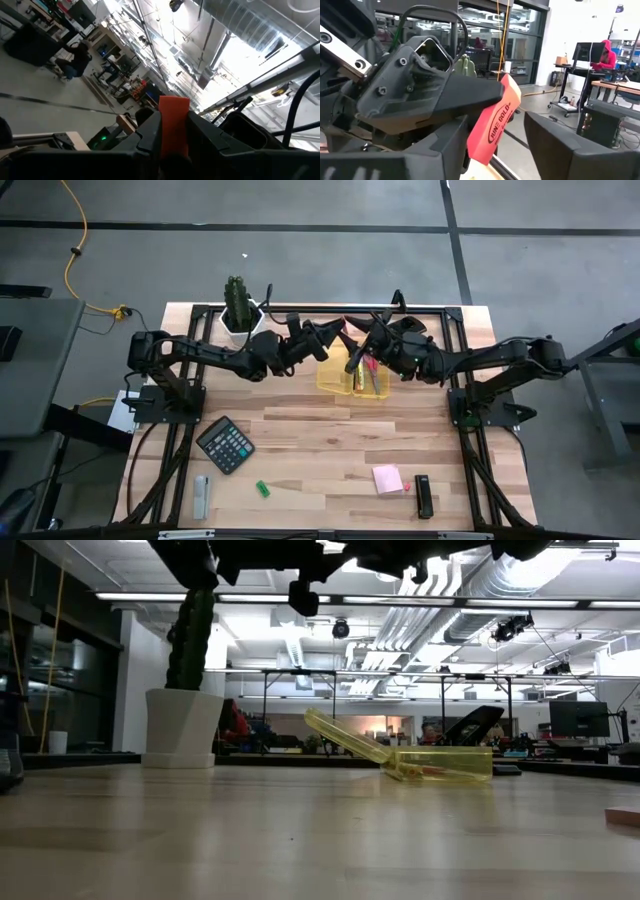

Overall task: Pack school essentials
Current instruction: Put the orange eraser into the yellow supply box

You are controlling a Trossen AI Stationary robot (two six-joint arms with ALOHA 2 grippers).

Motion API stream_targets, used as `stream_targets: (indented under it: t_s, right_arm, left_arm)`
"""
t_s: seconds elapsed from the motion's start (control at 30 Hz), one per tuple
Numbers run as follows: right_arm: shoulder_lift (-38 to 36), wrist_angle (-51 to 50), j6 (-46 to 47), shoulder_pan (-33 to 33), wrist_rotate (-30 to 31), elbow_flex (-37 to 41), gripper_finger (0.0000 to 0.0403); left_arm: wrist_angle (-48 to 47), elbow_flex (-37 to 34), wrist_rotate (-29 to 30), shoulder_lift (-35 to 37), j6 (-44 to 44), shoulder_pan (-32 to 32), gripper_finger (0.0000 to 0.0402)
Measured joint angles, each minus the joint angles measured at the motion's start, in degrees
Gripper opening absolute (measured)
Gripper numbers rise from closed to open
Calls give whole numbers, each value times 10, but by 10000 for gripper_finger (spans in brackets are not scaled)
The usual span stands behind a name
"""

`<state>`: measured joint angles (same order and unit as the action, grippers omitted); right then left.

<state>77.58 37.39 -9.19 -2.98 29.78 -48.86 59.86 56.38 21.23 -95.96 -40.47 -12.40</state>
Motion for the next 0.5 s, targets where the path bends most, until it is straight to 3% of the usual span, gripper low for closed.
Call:
stream_targets:
  t_s: [0.37,0.5]
  right_arm:
    - [0,3,-3,0,30,0,24]
    - [0,3,0,0,30,0,12]
  left_arm:
    - [0,0,7,0,1,-1,67]
    - [0,0,9,0,1,-1,67]
